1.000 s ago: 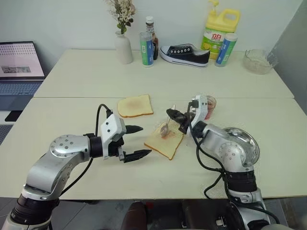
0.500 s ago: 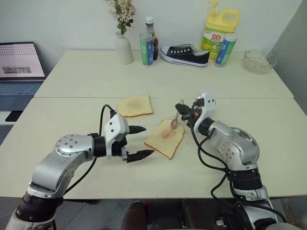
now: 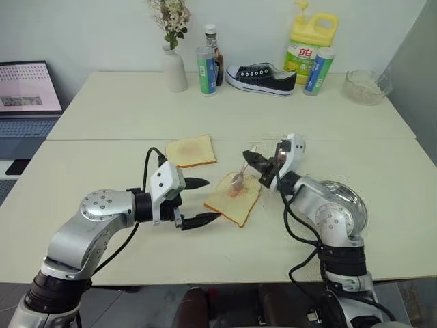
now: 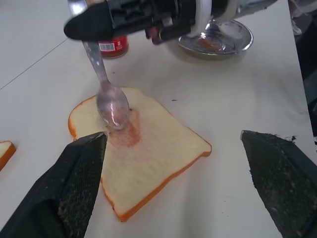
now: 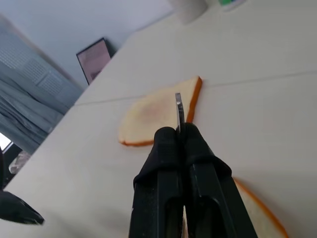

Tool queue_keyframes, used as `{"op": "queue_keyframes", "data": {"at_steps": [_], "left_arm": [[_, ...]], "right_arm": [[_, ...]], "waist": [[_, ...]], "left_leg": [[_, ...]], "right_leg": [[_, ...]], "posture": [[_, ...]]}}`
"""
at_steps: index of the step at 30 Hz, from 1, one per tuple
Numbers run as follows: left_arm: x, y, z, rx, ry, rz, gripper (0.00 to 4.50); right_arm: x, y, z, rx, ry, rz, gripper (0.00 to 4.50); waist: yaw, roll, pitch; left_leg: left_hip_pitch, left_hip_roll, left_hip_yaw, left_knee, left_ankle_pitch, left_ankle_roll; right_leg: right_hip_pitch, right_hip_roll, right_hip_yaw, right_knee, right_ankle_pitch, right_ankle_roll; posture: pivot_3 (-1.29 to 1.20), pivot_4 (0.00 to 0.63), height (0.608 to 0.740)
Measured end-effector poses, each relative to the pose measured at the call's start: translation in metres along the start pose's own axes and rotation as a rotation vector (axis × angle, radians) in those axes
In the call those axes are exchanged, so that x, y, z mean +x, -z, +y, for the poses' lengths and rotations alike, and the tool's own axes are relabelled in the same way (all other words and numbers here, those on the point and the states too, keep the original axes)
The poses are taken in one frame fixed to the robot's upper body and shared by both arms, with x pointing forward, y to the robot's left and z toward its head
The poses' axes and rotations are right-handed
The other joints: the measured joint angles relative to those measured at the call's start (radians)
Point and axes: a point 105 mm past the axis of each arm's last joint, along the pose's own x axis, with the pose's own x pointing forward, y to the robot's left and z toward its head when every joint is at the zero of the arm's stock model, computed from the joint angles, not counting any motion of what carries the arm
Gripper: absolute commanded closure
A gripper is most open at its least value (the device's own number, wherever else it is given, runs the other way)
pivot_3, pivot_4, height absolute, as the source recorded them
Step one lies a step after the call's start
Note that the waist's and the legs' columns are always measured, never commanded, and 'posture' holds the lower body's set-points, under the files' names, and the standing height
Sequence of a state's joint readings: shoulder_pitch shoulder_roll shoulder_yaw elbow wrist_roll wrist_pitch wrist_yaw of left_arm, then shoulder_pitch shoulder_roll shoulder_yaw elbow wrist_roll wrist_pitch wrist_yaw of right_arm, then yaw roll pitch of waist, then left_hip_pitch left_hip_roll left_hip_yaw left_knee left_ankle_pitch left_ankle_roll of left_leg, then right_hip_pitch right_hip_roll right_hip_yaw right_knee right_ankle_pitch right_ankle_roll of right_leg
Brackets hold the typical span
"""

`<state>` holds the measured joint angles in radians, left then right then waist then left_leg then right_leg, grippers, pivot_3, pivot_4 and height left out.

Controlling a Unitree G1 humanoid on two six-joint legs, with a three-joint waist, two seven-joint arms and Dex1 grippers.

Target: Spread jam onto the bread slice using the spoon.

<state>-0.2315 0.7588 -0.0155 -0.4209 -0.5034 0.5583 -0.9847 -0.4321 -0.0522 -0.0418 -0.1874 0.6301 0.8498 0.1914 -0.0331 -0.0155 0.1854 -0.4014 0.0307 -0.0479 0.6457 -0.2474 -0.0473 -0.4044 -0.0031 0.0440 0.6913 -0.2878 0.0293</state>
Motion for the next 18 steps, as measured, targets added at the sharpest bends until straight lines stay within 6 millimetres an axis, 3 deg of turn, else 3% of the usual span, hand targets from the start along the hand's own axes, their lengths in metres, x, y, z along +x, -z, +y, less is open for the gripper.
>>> {"op": "queue_keyframes", "data": {"at_steps": [18], "left_arm": [[0.004, 0.003, 0.001, -0.005, 0.007, -0.005, 0.0]], "right_arm": [[-0.015, -0.014, -0.022, -0.152, 0.067, -0.014, 4.48]], "waist": [[0.005, -0.001, 0.0]], "left_leg": [[0.0, -0.001, -0.001, 0.001, 0.0, 0.0]], "right_leg": [[0.001, -0.001, 0.0, 0.0, 0.0, 0.0]], "posture": [[0.0, 0.15, 0.74]]}}
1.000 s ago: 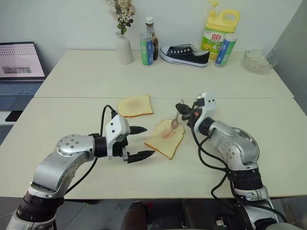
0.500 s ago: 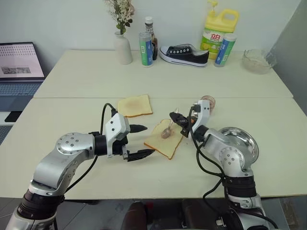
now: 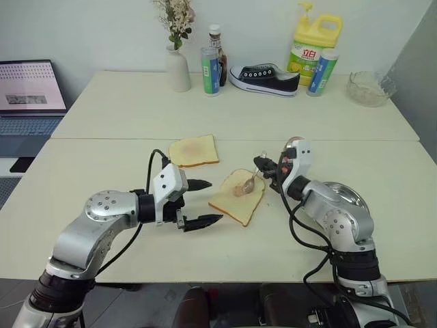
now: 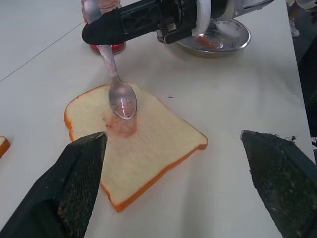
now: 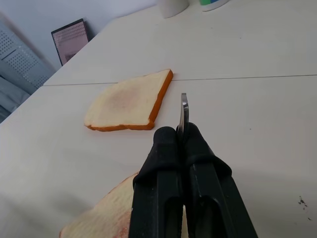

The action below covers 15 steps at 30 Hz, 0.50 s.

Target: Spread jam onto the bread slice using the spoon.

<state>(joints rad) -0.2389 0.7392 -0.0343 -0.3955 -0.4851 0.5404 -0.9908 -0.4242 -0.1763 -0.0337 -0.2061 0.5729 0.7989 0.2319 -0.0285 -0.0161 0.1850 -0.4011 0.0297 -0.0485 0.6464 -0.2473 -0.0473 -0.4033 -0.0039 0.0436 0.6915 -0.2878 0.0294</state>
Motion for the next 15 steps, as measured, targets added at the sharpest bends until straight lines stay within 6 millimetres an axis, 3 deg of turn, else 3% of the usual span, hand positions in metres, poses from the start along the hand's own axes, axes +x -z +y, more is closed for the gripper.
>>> {"op": "queue_keyframes", "data": {"at_steps": [10, 15], "left_arm": [[0.002, -0.001, 0.001, 0.001, -0.002, -0.017, 0.0], [0.003, -0.001, 0.001, 0.003, -0.004, -0.014, 0.0]], "right_arm": [[-0.013, -0.014, -0.012, -0.014, 0.062, -0.007, 4.48], [-0.01, -0.022, -0.002, 0.07, 0.034, -0.035, 4.48]], "waist": [[-0.002, 0.0, 0.0], [-0.004, 0.0, 0.0]], "left_leg": [[0.0, 0.0, 0.0, 0.0, 0.0, 0.0], [0.0, 0.001, 0.0, -0.001, 0.0, 0.0]], "right_leg": [[0.0, 0.0, 0.0, 0.0, 0.0, 0.0], [-0.001, 0.001, 0.0, 0.0, 0.0, 0.0]], "posture": [[0.0, 0.15, 0.74], [0.0, 0.15, 0.74]]}}
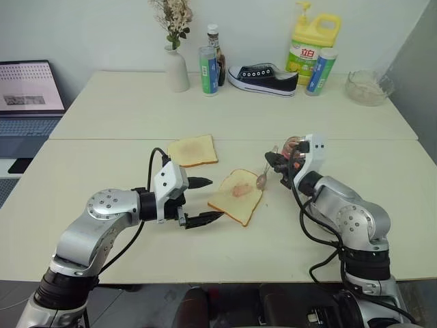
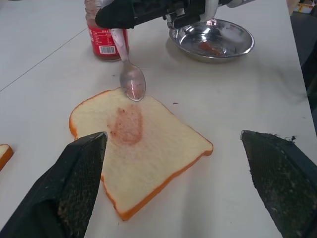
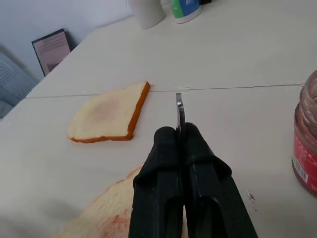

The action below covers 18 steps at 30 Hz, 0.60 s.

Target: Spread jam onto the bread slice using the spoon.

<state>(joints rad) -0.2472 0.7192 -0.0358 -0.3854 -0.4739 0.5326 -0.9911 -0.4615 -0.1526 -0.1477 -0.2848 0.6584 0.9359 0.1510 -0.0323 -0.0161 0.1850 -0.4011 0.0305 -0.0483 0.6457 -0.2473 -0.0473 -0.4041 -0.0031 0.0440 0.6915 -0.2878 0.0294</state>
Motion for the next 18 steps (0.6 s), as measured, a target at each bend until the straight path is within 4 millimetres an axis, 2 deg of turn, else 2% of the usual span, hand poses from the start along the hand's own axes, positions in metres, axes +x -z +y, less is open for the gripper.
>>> {"op": "queue_keyframes", "data": {"at_steps": [5, 11, 13, 18], "left_arm": [[0.0, -0.001, 0.0, 0.002, 0.001, -0.003, 0.0], [0.001, -0.001, 0.0, 0.002, 0.001, -0.006, 0.0], [0.001, -0.001, 0.0, 0.002, 0.001, -0.006, 0.0], [0.001, -0.001, 0.0, 0.0, 0.001, -0.004, 0.0]], "right_arm": [[0.006, -0.006, 0.027, 0.103, -0.096, -0.034, 4.48], [0.008, 0.033, 0.033, 0.103, -0.1, 0.086, 4.48], [0.009, 0.038, 0.031, 0.076, -0.092, 0.103, 4.48], [0.006, 0.032, 0.015, 0.028, -0.043, 0.07, 4.48]], "waist": [[-0.001, 0.0, 0.0], [-0.001, 0.0, 0.0], [-0.001, 0.0, 0.0], [0.0, 0.0, 0.0]], "left_leg": [[0.0, 0.0, 0.0, 0.0, 0.0, 0.0], [0.0, 0.0, 0.0, 0.0, 0.0, 0.0], [0.0, 0.0, 0.0, 0.0, 0.0, 0.0], [0.0, 0.0, 0.0, 0.0, 0.0, 0.0]], "right_leg": [[0.0, 0.0, 0.0, 0.0, 0.0, 0.0], [0.0, 0.0, 0.0, 0.0, 0.0, 0.0], [0.0, 0.0, 0.0, 0.0, 0.0, 0.0], [0.0, 0.0, 0.0, -0.001, 0.0, 0.0]], "posture": [[0.0, 0.15, 0.74], [0.0, 0.15, 0.74], [0.0, 0.15, 0.74], [0.0, 0.15, 0.74]]}}
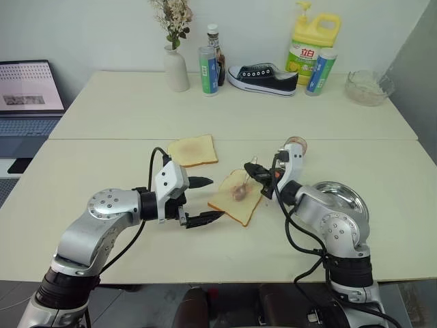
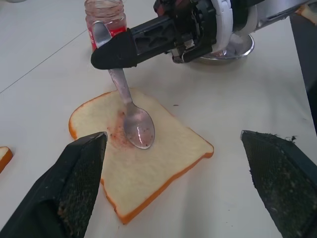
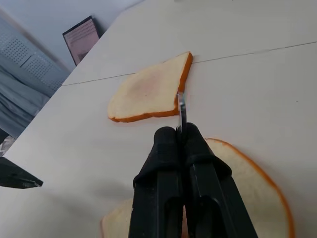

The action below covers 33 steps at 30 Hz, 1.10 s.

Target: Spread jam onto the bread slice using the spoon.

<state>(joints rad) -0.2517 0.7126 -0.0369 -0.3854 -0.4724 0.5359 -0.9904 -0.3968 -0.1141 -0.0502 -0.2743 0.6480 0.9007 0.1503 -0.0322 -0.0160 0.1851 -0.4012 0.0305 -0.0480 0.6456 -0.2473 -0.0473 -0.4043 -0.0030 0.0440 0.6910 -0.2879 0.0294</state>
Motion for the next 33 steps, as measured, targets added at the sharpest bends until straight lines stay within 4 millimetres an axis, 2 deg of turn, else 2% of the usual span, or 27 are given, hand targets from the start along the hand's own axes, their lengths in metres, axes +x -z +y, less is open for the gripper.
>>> {"op": "queue_keyframes", "data": {"at_steps": [11, 15, 18, 22, 24, 28, 33], "left_arm": [[0.0, -0.002, 0.001, 0.008, 0.0, -0.003, 0.0], [0.001, -0.003, 0.001, 0.014, 0.004, -0.003, 0.0], [0.004, -0.004, -0.001, 0.015, 0.02, -0.002, 0.0], [0.008, -0.011, -0.004, 0.038, 0.079, -0.007, 0.0], [0.011, -0.015, -0.006, 0.049, 0.113, -0.012, 0.0], [0.024, -0.024, -0.009, 0.064, 0.187, -0.038, 0.0], [0.056, -0.041, -0.015, 0.117, 0.275, -0.109, 0.0]], "right_arm": [[-0.01, -0.011, -0.018, -0.03, 0.041, -0.029, 4.48], [-0.013, -0.016, -0.017, 0.1, 0.016, -0.071, 4.48], [-0.018, -0.023, -0.004, 0.184, -0.068, -0.097, 4.48], [-0.037, -0.046, 0.025, 0.169, -0.199, -0.159, 4.48], [-0.049, -0.055, 0.026, 0.157, -0.205, -0.185, 4.48], [-0.076, -0.062, 0.012, 0.125, -0.109, -0.217, 4.48], [-0.112, -0.067, -0.03, 0.087, 0.146, -0.273, 4.48]], "waist": [[0.001, 0.0, 0.0], [0.0, 0.0, 0.0], [0.0, 0.0, 0.0], [0.001, 0.0, 0.0], [0.002, 0.0, 0.0], [0.003, 0.0, 0.0], [0.002, 0.0, 0.0]], "left_leg": [[0.0, 0.0, 0.0, 0.0, 0.0, 0.0], [0.0, 0.0, 0.0, 0.0, 0.0, 0.0], [0.0, 0.0, 0.0, 0.0, 0.0, 0.0], [0.0, 0.0, 0.0, 0.0, 0.0, 0.0], [-0.001, 0.0, 0.0, 0.0, 0.0, 0.0], [-0.001, -0.001, 0.0, 0.0, 0.0, 0.0], [-0.001, -0.001, 0.001, 0.0, 0.0, 0.0]], "right_leg": [[0.0, 0.0, 0.0, 0.0, 0.0, 0.0], [0.0, 0.0, 0.0, 0.0, 0.0, 0.0], [0.0, 0.0, 0.0, 0.0, 0.0, 0.0], [0.0, 0.0, 0.0, -0.001, 0.0, 0.0], [0.0, 0.0, 0.0, -0.001, 0.0, 0.0], [0.001, 0.0, 0.0, -0.002, 0.0, 0.0], [0.001, 0.0, 0.001, -0.002, 0.0, 0.0]], "posture": [[0.0, 0.15, 0.74], [0.0, 0.15, 0.74], [0.0, 0.15, 0.74], [0.0, 0.15, 0.74], [0.0, 0.15, 0.74], [0.0, 0.15, 0.74], [0.0, 0.15, 0.74]]}}
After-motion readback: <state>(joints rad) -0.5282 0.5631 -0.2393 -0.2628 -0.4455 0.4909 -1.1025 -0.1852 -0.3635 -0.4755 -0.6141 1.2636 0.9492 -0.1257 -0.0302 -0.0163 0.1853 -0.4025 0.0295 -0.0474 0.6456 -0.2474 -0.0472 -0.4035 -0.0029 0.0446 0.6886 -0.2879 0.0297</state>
